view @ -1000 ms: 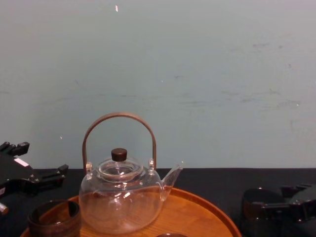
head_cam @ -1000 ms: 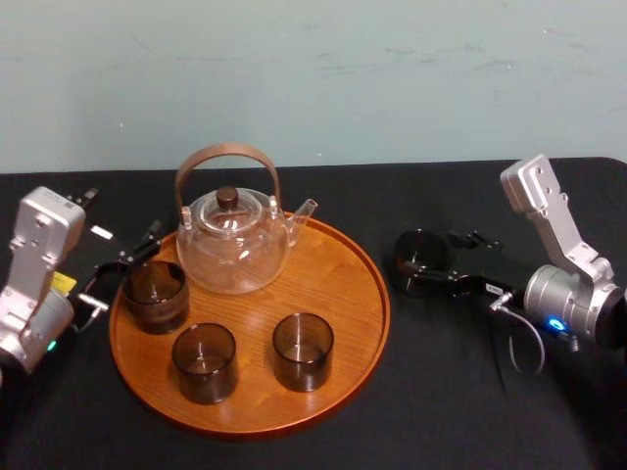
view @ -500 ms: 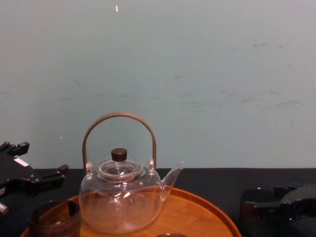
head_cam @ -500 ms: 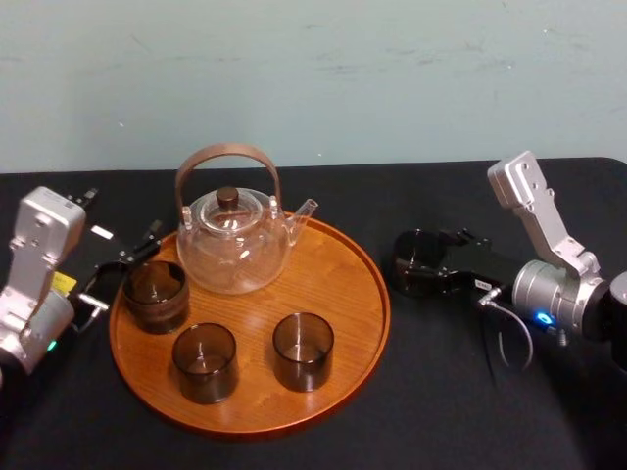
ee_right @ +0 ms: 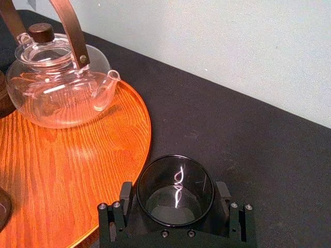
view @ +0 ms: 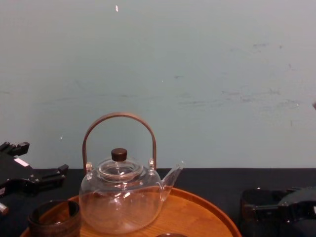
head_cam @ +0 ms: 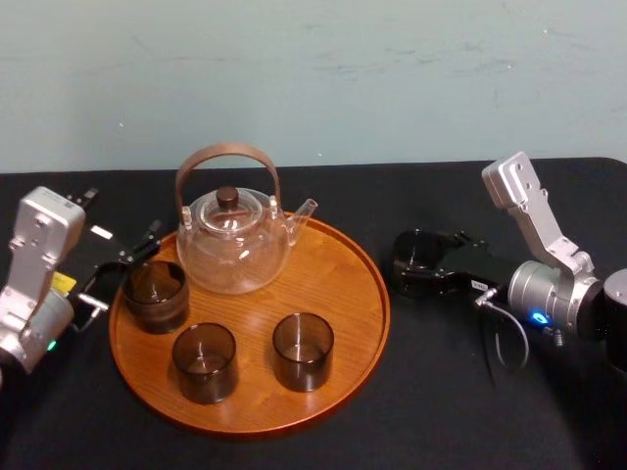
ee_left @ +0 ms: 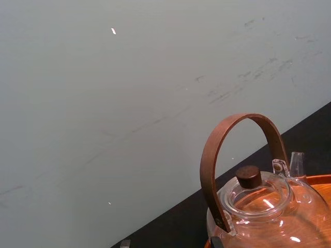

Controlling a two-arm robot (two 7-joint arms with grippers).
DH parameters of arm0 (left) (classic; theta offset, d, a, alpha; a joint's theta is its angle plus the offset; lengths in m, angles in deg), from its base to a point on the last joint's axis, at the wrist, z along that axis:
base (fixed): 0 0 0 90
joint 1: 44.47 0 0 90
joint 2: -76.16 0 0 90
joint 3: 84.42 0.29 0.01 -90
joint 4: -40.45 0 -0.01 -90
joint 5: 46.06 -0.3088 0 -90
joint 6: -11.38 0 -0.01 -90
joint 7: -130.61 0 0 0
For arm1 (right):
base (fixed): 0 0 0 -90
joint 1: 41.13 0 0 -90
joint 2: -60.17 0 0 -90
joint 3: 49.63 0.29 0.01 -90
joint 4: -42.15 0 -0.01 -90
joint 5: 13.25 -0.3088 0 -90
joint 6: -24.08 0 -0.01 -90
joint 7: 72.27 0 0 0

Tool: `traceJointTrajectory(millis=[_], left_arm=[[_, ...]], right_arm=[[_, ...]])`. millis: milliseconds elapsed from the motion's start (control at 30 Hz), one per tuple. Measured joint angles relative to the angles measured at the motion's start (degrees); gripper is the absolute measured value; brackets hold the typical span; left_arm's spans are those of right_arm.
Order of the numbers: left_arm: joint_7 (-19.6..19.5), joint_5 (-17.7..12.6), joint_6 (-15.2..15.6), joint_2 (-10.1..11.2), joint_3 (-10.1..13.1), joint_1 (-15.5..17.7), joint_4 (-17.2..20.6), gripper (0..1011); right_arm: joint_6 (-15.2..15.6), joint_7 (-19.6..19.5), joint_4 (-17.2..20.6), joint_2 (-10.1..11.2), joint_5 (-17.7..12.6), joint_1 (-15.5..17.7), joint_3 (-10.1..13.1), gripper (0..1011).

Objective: Pick up the glass from the table and place it on the tray.

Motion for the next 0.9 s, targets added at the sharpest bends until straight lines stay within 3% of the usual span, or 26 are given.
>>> traceJointTrajectory(millis=[900], left_arm=[[0.00,0.00,0.00,0.00,0.00,0.00,0.00,1001]], right_arm=[[0.22,-0.44,-0.47,-0.17,0.63,-0.16,-0.07,984]])
